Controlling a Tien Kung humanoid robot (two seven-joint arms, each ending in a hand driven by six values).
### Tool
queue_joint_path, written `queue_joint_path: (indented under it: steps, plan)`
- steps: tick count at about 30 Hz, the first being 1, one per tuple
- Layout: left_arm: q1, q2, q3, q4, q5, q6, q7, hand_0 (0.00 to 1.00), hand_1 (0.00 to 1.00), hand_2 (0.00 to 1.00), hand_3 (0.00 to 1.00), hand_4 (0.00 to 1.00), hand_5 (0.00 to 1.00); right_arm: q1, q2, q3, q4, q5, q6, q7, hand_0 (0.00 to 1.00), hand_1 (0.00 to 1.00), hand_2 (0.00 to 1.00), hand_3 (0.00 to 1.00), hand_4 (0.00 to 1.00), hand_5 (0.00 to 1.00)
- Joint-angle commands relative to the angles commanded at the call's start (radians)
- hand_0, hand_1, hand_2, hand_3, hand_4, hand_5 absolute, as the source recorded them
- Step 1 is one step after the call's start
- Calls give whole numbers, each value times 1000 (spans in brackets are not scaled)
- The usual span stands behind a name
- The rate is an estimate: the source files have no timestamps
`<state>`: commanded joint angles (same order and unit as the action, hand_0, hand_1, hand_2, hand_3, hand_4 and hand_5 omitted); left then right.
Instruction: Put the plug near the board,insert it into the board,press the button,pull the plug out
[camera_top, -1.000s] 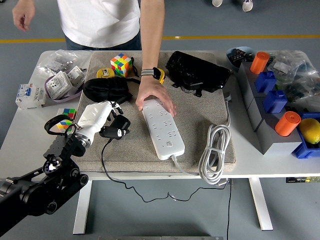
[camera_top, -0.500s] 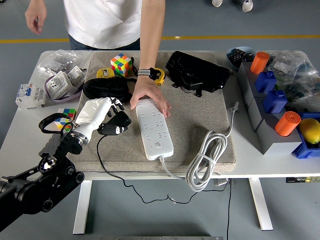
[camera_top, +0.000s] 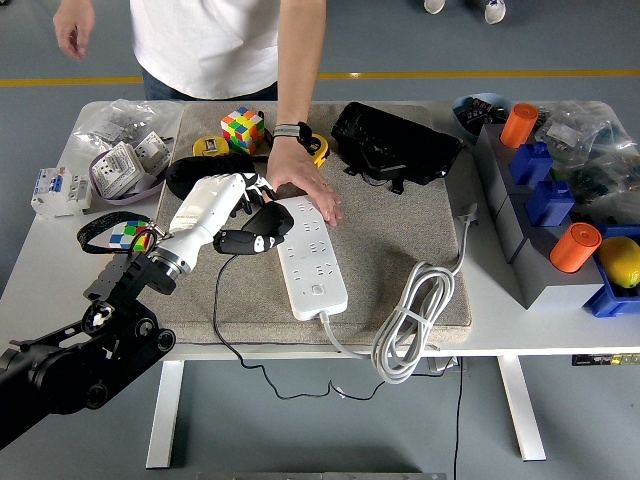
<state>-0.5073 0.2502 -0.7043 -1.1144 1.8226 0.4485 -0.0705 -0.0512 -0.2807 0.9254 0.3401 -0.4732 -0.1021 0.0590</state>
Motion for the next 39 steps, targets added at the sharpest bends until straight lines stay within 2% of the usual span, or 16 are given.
queue_joint_path:
  steps: [4,11,20,29,39]
  plan:
    - [-30,3,37,31,-22,-17,-42,243,372,422,525,836,2,1,-1,0,0,0,0,0,646,666,636,555,993,544]
    - [-48,10,54,52,-34,-51,-76,243,370,415,518,829,2,2,-4,-5,0,2,1,0,645,666,636,555,993,543]
    - [-62,14,74,83,-45,-86,-96,247,368,413,517,824,2,2,-6,-7,3,-2,2,0,646,666,636,555,994,541]
    - [-73,13,85,110,-44,-98,-100,254,373,415,518,821,2,4,-7,-6,4,-2,3,1,646,666,636,555,995,541]
    - [-74,16,86,116,-43,-109,-102,254,375,417,516,816,2,4,-5,-5,4,-3,3,1,644,666,636,555,995,540]
